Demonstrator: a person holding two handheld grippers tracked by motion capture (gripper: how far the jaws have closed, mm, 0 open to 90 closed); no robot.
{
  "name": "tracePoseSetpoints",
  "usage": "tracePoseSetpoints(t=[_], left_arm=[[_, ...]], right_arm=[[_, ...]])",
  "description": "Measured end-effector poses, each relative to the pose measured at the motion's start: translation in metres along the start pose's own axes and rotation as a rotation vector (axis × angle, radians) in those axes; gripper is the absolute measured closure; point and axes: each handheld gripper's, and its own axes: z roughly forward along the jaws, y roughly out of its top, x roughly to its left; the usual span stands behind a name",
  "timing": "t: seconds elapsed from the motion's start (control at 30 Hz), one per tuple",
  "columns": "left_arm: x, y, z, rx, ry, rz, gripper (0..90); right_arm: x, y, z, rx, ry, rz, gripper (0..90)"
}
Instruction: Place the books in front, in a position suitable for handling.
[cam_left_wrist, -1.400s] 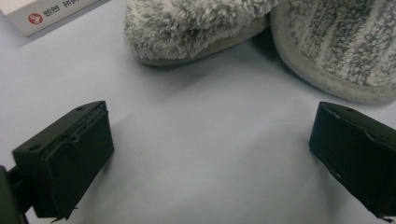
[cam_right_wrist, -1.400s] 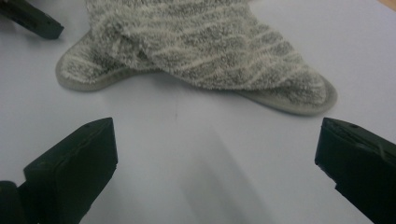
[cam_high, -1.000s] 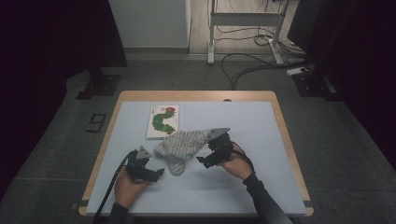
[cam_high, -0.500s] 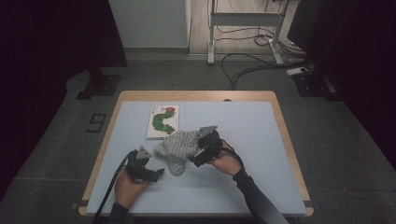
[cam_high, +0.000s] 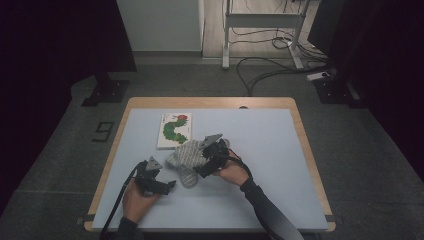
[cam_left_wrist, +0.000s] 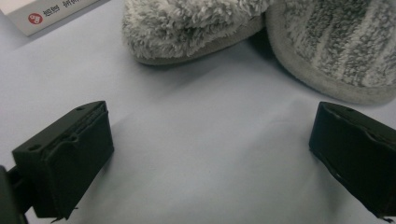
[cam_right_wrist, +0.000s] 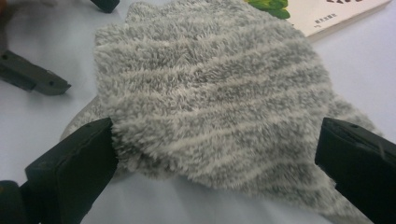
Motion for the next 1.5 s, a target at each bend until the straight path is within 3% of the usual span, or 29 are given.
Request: tracePoseSetpoints(t=[0.17,0.43,0.57,0.73,0.87,1.03,1.17,1.5], left_arm=[[0.000,0.000,0.000,-0.001,0.000,-0.002,0.0],[0.000,0.000,0.000,-0.002,0.000,-0.002,0.0],[0.000,0.000,0.000,-0.002,0.000,-0.001,0.0],[0.000,0.000,0.000,-0.002,0.000,-0.002,0.0],[0.000,0.000,0.000,0.000,-0.001,-0.001,0.0],[0.000,0.000,0.000,0.000,0.000,-0.001,0.0],[0.000,0.000,0.000,0.000,0.000,-0.001,0.0],[0.000,0.000,0.000,0.000,0.000,-0.001,0.0]], right_arm=[[0.001,0.006,0.008,0.002,0.007,-0.005,0.0],[0.004,0.017,0.035,0.051,0.005,-0.028,0.0],[0.002,0.016,0.049,0.078,0.009,-0.010,1.3],[0.000,0.012,0.057,0.067,0.008,0.021,11.0],[-0.002,0.014,0.052,0.065,0.011,0.024,37.3],[-0.006,0.011,0.048,0.047,0.004,0.073,58.4],[-0.008,0.010,0.047,0.040,0.006,0.082,62.8],[-0.005,0.012,0.030,0.034,0.016,0.032,64.4]])
